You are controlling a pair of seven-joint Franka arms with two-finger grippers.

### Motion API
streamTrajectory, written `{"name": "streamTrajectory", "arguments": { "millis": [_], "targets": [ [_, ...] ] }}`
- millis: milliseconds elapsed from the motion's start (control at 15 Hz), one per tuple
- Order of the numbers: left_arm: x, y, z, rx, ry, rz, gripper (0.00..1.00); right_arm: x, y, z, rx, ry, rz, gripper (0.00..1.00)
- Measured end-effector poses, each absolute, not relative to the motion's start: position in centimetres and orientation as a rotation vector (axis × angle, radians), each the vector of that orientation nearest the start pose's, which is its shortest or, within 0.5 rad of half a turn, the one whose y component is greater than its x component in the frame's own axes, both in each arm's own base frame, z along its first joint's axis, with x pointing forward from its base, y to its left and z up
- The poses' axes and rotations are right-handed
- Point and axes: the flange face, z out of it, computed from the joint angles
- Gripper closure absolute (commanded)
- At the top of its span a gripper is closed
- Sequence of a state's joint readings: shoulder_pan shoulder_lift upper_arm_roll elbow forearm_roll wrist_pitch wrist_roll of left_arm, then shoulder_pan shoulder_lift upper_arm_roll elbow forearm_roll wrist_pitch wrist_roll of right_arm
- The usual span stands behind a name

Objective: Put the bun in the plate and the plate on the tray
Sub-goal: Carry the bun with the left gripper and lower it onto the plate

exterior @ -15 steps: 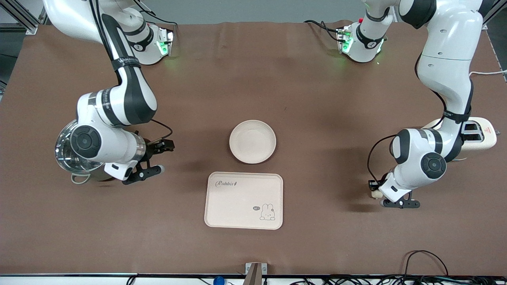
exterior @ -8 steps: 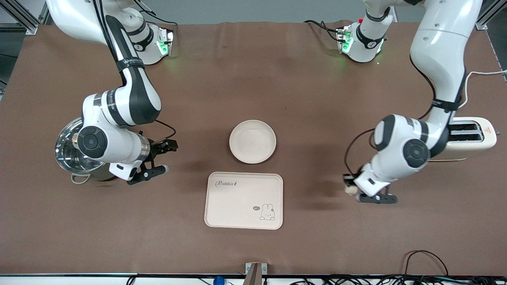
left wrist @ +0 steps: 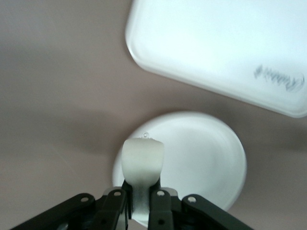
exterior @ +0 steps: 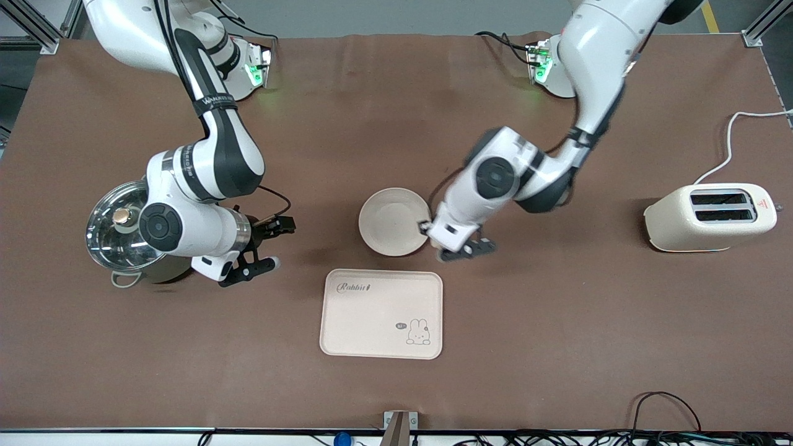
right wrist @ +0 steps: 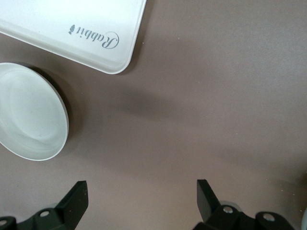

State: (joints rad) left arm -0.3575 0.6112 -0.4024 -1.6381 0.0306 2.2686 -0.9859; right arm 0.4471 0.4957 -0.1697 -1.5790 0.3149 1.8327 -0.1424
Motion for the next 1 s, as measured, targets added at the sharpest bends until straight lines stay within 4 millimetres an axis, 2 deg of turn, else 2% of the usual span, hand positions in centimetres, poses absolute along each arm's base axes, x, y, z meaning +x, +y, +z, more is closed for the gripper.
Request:
{"name": "streamTrajectory", "arguments": {
  "millis": [67,133,200,267,467,667,800,867,1000],
  "targets": [
    [51.3,-46.7,28.4,-3.275,-0.534,0.194,0.61,62.4,21.9,33.6,-2.890,-0.456,0.362,0.00],
    [50.1,-48.1,27.7,-3.271,-0.592,0.200,0.48,62.5,22.1,33.2,-2.891,-0.457,0.360,0.00],
    [49.1,-49.2,26.7,-3.267,-0.630,0.208,0.22,62.5,22.4,32.7,-2.892,-0.459,0.360,0.00],
    [48.2,-50.2,25.5,-3.258,-0.638,0.200,0.00,62.4,22.7,32.1,-2.889,-0.460,0.365,0.00],
    [47.1,-51.1,22.8,-3.219,-0.595,0.099,0.00,62.2,24.2,30.4,-2.870,-0.455,0.367,0.00],
    [47.7,-50.8,22.7,-3.207,-0.617,0.061,0.00,62.1,25.0,29.4,-2.868,-0.460,0.373,0.01],
    [49.4,-49.8,24.0,-3.211,-0.621,0.005,0.00,62.0,25.3,29.1,-2.861,-0.456,0.378,0.03],
    [50.8,-48.6,25.4,-3.208,-0.589,-0.038,0.00,61.9,25.5,29.0,-2.851,-0.449,0.379,0.05],
    [54.4,-44.6,29.5,-3.199,-0.477,-0.107,0.00,61.5,26.5,28.8,-2.832,-0.447,0.380,0.06]
  ]
}}
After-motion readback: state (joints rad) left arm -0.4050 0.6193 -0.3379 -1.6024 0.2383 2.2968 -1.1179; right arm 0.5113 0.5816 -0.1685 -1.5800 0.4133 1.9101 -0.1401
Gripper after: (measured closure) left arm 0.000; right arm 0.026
